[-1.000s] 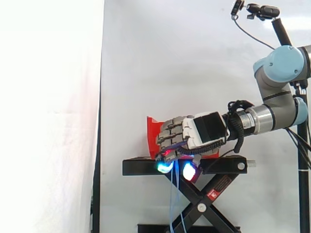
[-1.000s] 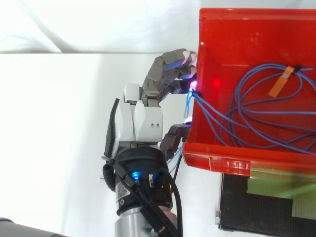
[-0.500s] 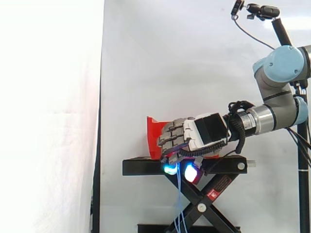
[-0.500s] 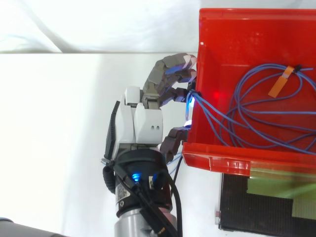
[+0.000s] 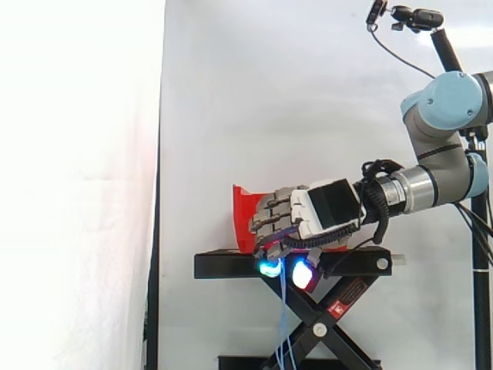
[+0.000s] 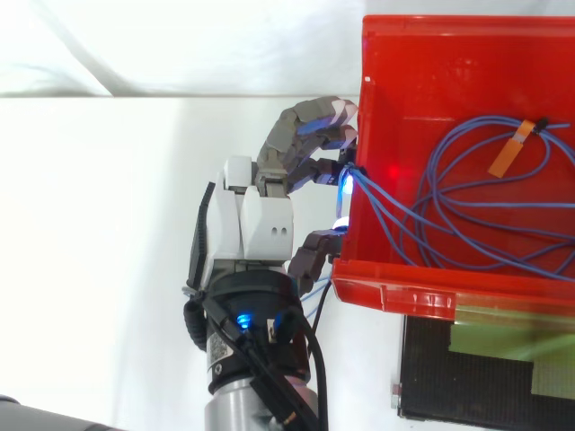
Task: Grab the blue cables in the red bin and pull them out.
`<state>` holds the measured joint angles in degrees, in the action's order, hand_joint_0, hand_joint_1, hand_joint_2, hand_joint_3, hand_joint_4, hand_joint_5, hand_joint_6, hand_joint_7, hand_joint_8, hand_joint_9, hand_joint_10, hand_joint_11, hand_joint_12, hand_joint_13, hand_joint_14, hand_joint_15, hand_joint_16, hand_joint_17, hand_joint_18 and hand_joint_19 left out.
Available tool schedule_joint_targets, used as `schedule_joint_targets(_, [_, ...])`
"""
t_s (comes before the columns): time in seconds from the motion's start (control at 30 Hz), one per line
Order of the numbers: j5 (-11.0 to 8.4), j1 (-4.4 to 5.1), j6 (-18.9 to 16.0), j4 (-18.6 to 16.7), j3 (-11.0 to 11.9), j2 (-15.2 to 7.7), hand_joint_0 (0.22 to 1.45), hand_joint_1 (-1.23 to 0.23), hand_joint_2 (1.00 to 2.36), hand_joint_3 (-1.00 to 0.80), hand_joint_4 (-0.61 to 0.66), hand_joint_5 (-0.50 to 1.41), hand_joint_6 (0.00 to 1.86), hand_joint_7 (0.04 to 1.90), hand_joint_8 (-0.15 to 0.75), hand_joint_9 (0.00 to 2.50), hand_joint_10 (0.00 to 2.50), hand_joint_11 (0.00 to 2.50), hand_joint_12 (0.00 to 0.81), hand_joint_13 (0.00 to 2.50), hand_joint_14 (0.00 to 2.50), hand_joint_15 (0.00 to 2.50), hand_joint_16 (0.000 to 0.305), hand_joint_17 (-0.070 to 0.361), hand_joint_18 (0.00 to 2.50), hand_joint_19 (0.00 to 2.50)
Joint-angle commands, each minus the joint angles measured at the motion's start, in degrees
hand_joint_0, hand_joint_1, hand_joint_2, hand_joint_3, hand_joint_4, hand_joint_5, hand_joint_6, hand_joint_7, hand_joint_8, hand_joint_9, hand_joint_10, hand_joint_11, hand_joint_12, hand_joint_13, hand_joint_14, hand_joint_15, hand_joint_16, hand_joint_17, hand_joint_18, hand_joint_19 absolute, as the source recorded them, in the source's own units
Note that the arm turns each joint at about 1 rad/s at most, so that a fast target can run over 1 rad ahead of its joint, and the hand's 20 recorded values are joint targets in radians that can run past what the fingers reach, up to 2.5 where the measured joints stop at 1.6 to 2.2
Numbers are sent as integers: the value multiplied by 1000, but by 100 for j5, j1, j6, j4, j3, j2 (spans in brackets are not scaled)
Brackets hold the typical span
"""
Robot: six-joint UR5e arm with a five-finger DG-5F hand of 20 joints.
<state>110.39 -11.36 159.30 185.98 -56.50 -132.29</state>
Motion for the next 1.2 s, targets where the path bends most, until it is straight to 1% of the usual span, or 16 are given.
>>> schedule_joint_targets(0.0, [0,3,0,0,7,2,827,-871,1000,-1000,181,796,182,661,293,788,21,724,359,605,22,627,45,100,501,745])
schedule_joint_targets(0.27, [0,3,79,0,25,2,827,-871,1000,-1000,185,798,167,669,296,788,21,711,357,604,20,638,44,100,502,746])
schedule_joint_targets(0.4, [0,3,246,-9,34,2,829,-873,1000,-1000,183,800,156,675,294,788,21,714,358,604,20,632,45,100,500,745])
schedule_joint_targets(0.67, [0,3,290,-18,34,2,830,-872,1000,-1000,181,800,149,680,295,788,18,716,359,605,20,634,44,100,501,747])
schedule_joint_targets(0.9, [18,-6,448,-18,34,2,830,-872,1000,-1000,185,801,146,675,297,787,18,721,359,604,22,631,44,100,501,748])
schedule_joint_targets(1.17, [26,-6,483,-62,34,2,831,-873,1000,-1000,183,804,152,679,295,790,20,715,358,605,22,637,44,100,500,747])
